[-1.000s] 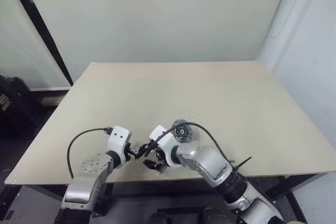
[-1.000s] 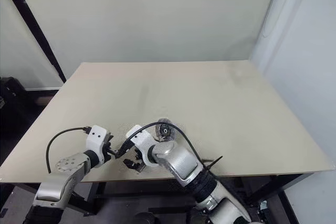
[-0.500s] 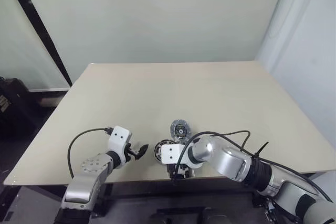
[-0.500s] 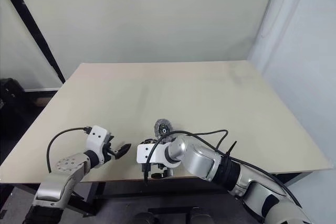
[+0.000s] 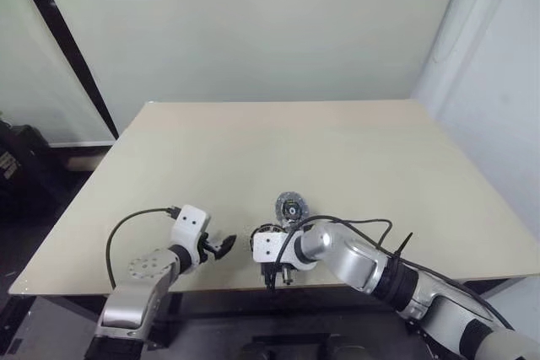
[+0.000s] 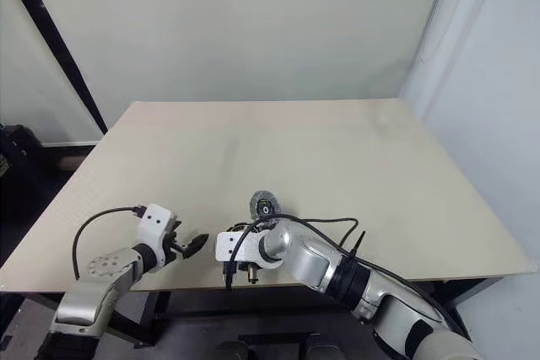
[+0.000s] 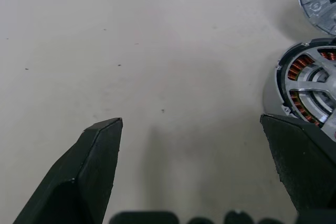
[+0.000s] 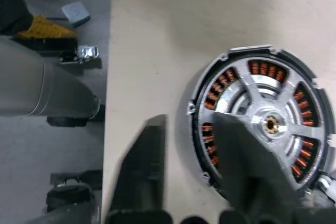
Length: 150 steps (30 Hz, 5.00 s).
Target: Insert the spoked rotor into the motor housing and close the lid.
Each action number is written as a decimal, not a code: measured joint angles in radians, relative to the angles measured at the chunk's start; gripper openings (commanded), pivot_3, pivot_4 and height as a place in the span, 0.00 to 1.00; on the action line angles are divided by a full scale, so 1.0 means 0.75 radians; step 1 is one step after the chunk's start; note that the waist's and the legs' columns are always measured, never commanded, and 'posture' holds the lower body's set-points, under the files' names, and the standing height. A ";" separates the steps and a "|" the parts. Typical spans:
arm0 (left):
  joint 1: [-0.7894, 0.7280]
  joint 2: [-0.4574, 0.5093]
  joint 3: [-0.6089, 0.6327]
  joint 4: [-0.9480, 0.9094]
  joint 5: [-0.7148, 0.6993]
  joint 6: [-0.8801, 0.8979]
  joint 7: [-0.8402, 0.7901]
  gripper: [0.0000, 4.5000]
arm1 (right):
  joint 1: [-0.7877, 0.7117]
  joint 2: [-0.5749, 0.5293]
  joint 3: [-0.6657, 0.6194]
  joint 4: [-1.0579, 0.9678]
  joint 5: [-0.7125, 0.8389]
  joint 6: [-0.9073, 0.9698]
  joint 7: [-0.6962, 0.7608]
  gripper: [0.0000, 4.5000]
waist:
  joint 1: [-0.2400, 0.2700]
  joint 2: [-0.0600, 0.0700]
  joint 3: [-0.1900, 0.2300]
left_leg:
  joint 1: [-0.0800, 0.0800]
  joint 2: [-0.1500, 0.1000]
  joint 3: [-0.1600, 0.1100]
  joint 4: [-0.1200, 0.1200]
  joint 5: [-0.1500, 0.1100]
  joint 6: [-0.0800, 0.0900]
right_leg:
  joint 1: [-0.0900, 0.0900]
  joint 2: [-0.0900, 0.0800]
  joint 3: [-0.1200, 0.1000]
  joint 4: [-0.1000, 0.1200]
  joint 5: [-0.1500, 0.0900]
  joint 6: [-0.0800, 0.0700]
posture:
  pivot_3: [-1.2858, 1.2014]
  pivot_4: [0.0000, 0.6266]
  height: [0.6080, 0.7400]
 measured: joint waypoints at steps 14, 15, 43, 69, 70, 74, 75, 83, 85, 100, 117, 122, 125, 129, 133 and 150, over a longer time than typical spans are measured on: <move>-0.002 0.001 0.002 0.000 0.003 0.002 0.000 1.00 | 0.123 0.170 -0.174 0.029 -0.001 0.103 -0.073 0.01 | 0.000 0.000 0.000 | 0.001 0.001 0.001 0.007 0.000 0.000 | -0.002 0.001 -0.002 0.012 0.000 -0.001 | 0.52 0.00 1.00; -0.002 0.001 0.002 0.000 0.003 0.002 0.000 1.00 | 0.134 0.195 -0.198 0.032 0.007 0.130 -0.087 0.01 | -0.001 0.000 0.000 | 0.001 0.001 0.001 0.007 0.000 0.000 | -0.002 0.001 -0.002 0.012 0.000 -0.001 | 0.52 0.00 1.00; 0.005 -0.010 0.025 0.000 -0.007 0.002 -0.016 1.00 | 0.123 0.231 -0.407 -0.236 0.047 0.186 -0.283 0.99 | 0.000 0.000 0.000 | 0.000 0.001 -0.001 0.008 0.001 -0.002 | -0.003 0.001 -0.004 0.014 0.000 -0.001 | 0.52 0.00 1.00; 0.052 -0.001 0.090 -0.152 -0.210 0.174 -0.146 0.70 | 0.185 0.168 -0.688 0.179 0.050 -0.175 -0.334 1.00 | -0.002 0.000 0.001 | 0.001 0.005 0.006 0.009 0.002 0.001 | -0.001 0.003 0.005 0.013 -0.001 -0.003 | 0.52 0.00 1.00; 0.052 -0.002 0.103 -0.168 -0.229 0.186 -0.146 0.62 | 0.190 0.190 -0.686 0.179 0.056 -0.181 -0.336 1.00 | -0.002 0.000 0.001 | 0.001 0.005 0.006 0.009 0.002 0.001 | -0.001 0.003 0.005 0.013 -0.001 -0.003 | 0.52 0.00 1.00; 0.058 -0.002 0.138 -0.198 -0.270 0.220 -0.144 0.29 | 0.209 0.248 -0.661 0.195 0.062 -0.207 -0.341 1.00 | -0.001 0.000 0.001 | 0.001 0.005 0.005 0.009 0.002 0.001 | -0.001 0.003 0.005 0.013 -0.001 -0.003 | 0.52 0.00 1.00; 0.061 -0.001 0.140 -0.201 -0.277 0.226 -0.144 0.21 | 0.214 0.258 -0.656 0.206 0.061 -0.219 -0.347 1.00 | -0.001 0.000 0.001 | 0.001 0.004 0.005 0.009 0.002 0.001 | -0.001 0.003 0.005 0.013 -0.001 -0.003 | 0.52 0.00 1.00; 0.104 0.013 0.142 -0.250 -0.310 0.259 -0.137 0.01 | 0.223 0.303 -0.626 0.373 0.046 -0.359 -0.371 1.00 | -0.002 0.000 0.001 | 0.002 0.004 0.005 0.007 0.002 0.001 | -0.001 0.003 0.006 0.014 -0.001 -0.004 | 0.52 0.00 1.00; 0.107 0.013 0.142 -0.256 -0.312 0.260 -0.131 0.01 | 0.223 0.310 -0.634 0.403 0.054 -0.395 -0.359 1.00 | -0.002 0.000 0.001 | 0.002 0.004 0.005 0.008 0.002 0.001 | -0.001 0.003 0.006 0.014 -0.001 -0.004 | 0.52 0.00 1.00; 0.128 0.030 0.153 -0.266 -0.357 0.261 -0.117 0.01 | 0.004 0.107 -0.683 0.602 0.222 -0.458 0.265 1.00 | -0.003 0.001 0.001 | 0.003 0.001 0.006 0.006 0.002 0.001 | -0.001 0.004 0.005 0.014 -0.001 -0.004 | 0.52 0.00 1.00; 0.279 0.120 0.192 -0.279 -0.415 0.249 -0.273 0.01 | -0.155 0.265 -0.668 1.054 0.174 -0.745 0.393 1.00 | -0.003 0.002 0.002 | 0.003 0.003 0.006 0.007 0.002 0.000 | -0.001 0.003 0.008 0.014 -0.001 -0.005 | 0.52 0.00 1.00; 0.279 0.120 0.192 -0.303 -0.415 0.249 -0.272 0.01 | -0.170 0.284 -0.670 1.134 0.151 -0.780 0.386 1.00 | -0.003 0.002 0.002 | 0.003 0.003 0.006 0.007 0.002 0.000 | -0.001 0.003 0.008 0.015 -0.001 -0.005 | 0.52 0.00 1.00; 0.280 0.121 0.192 -0.307 -0.415 0.249 -0.271 0.00 | -0.191 0.295 -0.679 1.160 0.141 -0.787 0.376 0.91 | -0.006 0.002 0.002 | 0.004 0.003 0.006 0.006 0.002 0.000 | -0.001 0.004 0.008 0.016 -0.001 -0.005 | 0.52 0.00 1.00; 0.280 0.121 0.192 -0.314 -0.415 0.249 -0.265 0.00 | -0.200 0.316 -0.699 1.182 0.132 -0.787 0.359 0.70 | -0.008 0.003 0.002 | 0.004 0.003 0.006 0.006 0.002 0.000 | -0.001 0.004 0.008 0.016 -0.001 -0.005 | 0.52 0.00 1.00; 0.280 0.121 0.192 -0.318 -0.415 0.249 -0.258 0.00 | -0.202 0.327 -0.720 1.188 0.129 -0.767 0.351 0.70 | -0.008 0.003 0.002 | 0.005 0.003 0.006 0.006 0.002 0.000 | 0.000 0.004 0.008 0.016 -0.001 -0.005 | 0.52 0.00 1.00; 0.259 0.121 0.189 -0.320 -0.414 0.250 -0.244 0.00 | -0.174 0.327 -0.645 1.051 0.020 -0.660 0.275 0.70 | -0.008 0.003 0.002 | 0.018 0.004 0.006 0.006 0.000 -0.004 | 0.009 0.003 0.009 0.016 -0.002 -0.005 | 0.52 0.00 1.00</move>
